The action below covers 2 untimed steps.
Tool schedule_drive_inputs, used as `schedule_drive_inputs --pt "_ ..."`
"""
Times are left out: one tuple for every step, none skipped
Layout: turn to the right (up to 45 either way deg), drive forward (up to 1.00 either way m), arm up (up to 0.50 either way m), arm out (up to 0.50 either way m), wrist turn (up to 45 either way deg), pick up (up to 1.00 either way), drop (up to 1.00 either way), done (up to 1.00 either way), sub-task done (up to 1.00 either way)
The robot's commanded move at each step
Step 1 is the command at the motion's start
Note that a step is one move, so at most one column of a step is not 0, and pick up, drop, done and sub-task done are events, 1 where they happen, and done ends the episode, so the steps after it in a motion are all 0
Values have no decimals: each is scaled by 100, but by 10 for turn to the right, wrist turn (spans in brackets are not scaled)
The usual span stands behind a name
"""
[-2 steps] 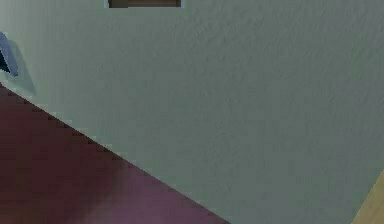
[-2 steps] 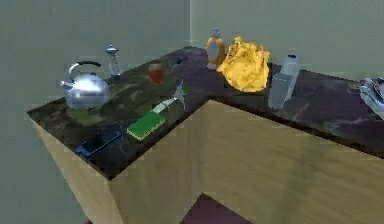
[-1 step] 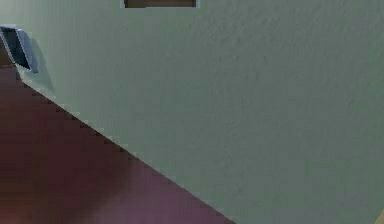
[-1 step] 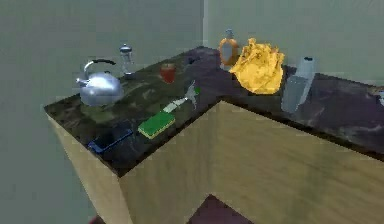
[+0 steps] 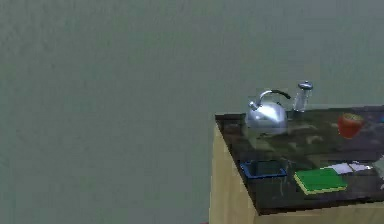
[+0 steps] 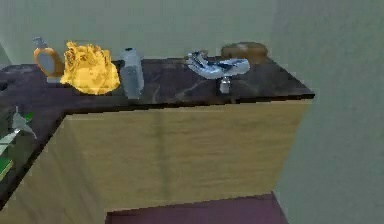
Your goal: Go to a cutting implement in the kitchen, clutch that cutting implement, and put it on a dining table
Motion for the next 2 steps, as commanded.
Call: schedule_drive_inputs --pt "450 0 0 0 0 0 0 0 0" --pt "210 0 0 0 0 0 0 0 0"
